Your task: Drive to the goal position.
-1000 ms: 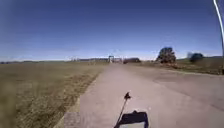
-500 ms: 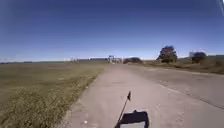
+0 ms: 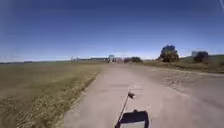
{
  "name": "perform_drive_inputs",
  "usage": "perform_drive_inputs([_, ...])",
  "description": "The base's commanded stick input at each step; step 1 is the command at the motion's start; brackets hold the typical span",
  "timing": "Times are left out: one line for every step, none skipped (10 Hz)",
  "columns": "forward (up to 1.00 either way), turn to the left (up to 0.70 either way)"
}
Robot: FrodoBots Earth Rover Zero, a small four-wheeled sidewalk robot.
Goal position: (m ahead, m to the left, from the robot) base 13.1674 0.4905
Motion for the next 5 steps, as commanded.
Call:
perform_drive_inputs([1.0,0.0])
perform_drive_inputs([1.0,0.0])
perform_drive_inputs([1.0,0.0])
perform_drive_inputs([1.0,0.0])
perform_drive_inputs([1.0,0.0])
